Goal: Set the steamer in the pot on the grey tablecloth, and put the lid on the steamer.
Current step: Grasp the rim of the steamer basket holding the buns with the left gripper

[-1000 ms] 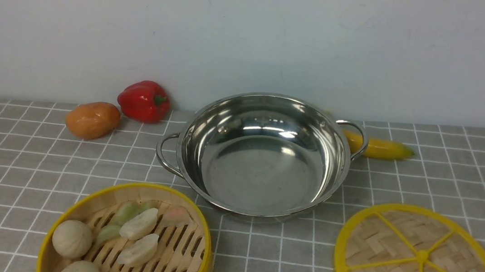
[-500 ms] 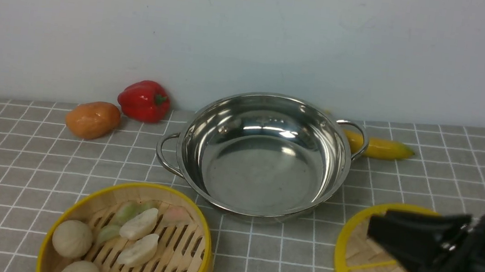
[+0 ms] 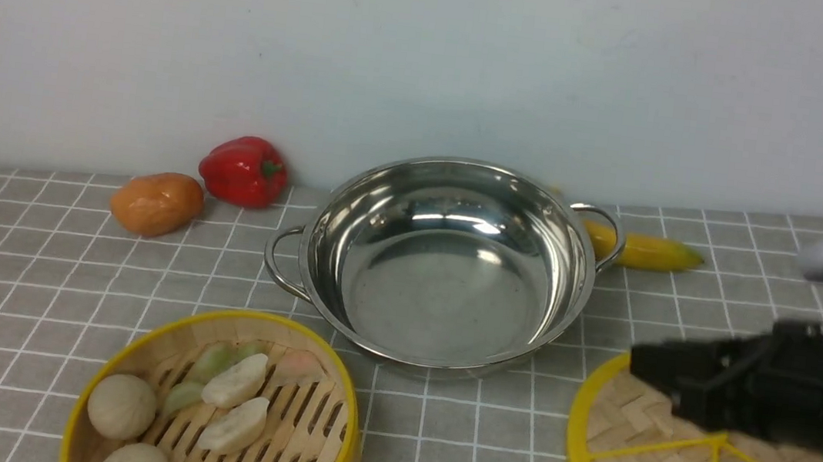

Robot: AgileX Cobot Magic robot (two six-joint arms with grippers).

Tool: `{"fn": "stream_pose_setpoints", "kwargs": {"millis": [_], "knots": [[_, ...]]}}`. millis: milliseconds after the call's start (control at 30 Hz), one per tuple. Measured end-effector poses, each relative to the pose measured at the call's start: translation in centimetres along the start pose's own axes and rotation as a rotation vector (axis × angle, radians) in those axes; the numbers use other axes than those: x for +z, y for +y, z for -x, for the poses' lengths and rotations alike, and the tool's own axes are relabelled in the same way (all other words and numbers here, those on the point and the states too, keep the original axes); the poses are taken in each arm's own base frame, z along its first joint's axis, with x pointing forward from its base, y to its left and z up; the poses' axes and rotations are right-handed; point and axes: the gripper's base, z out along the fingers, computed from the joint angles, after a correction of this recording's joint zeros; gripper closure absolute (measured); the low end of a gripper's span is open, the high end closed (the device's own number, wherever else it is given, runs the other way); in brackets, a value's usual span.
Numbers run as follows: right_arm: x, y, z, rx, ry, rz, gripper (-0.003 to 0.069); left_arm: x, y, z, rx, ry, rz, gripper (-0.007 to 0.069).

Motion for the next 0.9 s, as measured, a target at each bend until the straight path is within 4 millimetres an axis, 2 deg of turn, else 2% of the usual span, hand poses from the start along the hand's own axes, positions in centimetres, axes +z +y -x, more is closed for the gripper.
{"fn": "stream_pose_setpoints", "kwargs": {"millis": [67, 100, 133, 167, 200, 233, 333, 367, 433, 467, 500, 533, 567, 600, 633, 667, 733, 800, 900], "knots": [[-0.7, 1.7, 4.1, -0.064, -0.114, 0.043, 0.0417, 0.7, -0.1, 0.2, 0.018, 0.014, -0.050, 0.0382], [-0.8, 1.8, 4.5, -0.075, -0.126, 0.044, 0.0417, 0.9, -0.1, 0.3, 0.023, 0.020, -0.056, 0.0382], [-1.9, 2.9, 7.9, -0.162, -0.247, 0.028, 0.0417, 1.3, -0.1, 0.4, 0.033, 0.031, -0.075, 0.0382], [-2.0, 3.0, 8.2, -0.184, -0.261, 0.022, 0.0417, 1.4, -0.1, 0.4, 0.036, 0.033, -0.078, 0.0382], [-3.3, 3.6, 11.2, -0.310, -0.384, -0.057, 0.0417, 1.7, 0.1, 0.4, 0.046, 0.043, -0.081, 0.0382], [-4.0, 3.6, 12.5, -0.383, -0.443, -0.127, 0.0417, 1.8, 0.1, 0.4, 0.049, 0.046, -0.081, 0.0382], [-5.6, 2.6, 14.6, -0.519, -0.550, -0.391, 0.0417, 1.8, 0.2, 0.4, 0.062, 0.054, -0.066, 0.0382], [-5.8, 2.5, 14.7, -0.525, -0.554, -0.412, 0.0417, 1.8, 0.3, 0.4, 0.063, 0.055, -0.065, 0.0382], [-6.6, 1.3, 15.1, -0.545, -0.562, -0.594, 0.0417, 1.8, 0.3, 0.3, 0.069, 0.061, -0.055, 0.0382], [-7.5, -0.3, 14.9, -0.479, -0.514, -0.793, 0.0417, 1.8, 0.4, 0.2, 0.077, 0.068, -0.045, 0.0382], [-7.6, -0.5, 14.9, -0.492, -0.504, -0.822, 0.0417, 1.8, 0.5, 0.2, 0.077, 0.069, -0.044, 0.0382], [-8.1, -1.8, 13.9, -0.438, -0.372, -0.963, 0.0417, 1.8, 0.5, 0.2, 0.079, 0.071, -0.043, 0.0382], [-8.3, -2.1, 13.5, -0.396, -0.340, -0.990, 0.0417, 1.8, 0.5, 0.2, 0.079, 0.073, -0.044, 0.0382], [-8.6, -3.2, 11.6, -0.319, -0.102, -1.072, 0.0417, 1.8, 0.4, 0.2, 0.077, 0.079, -0.051, 0.0382], [-8.4, -3.5, 10.2, -0.256, 0.051, -1.056, 0.0417, 1.9, 0.2, 0.1, 0.082, 0.087, -0.057, 0.0382], [-7.8, -3.1, 8.9, -0.213, 0.184, -0.956, 0.0417, 1.9, 0.0, 0.1, 0.096, 0.094, -0.058, 0.0382], [-6.5, -1.8, 7.5, -0.178, 0.301, -0.736, 0.0417, 2.5, -0.9, -0.3, 0.144, 0.127, -0.065, 0.0382], [-5.6, -0.6, 7.2, -0.172, 0.315, -0.564, 0.0417, 3.5, -1.9, -1.1, 0.192, 0.174, -0.077, 0.0382], [-4.9, 0.6, 7.2, -0.180, 0.292, -0.420, 0.0417, 5.0, -3.1, -2.5, 0.246, 0.230, -0.079, 0.0382]]}}
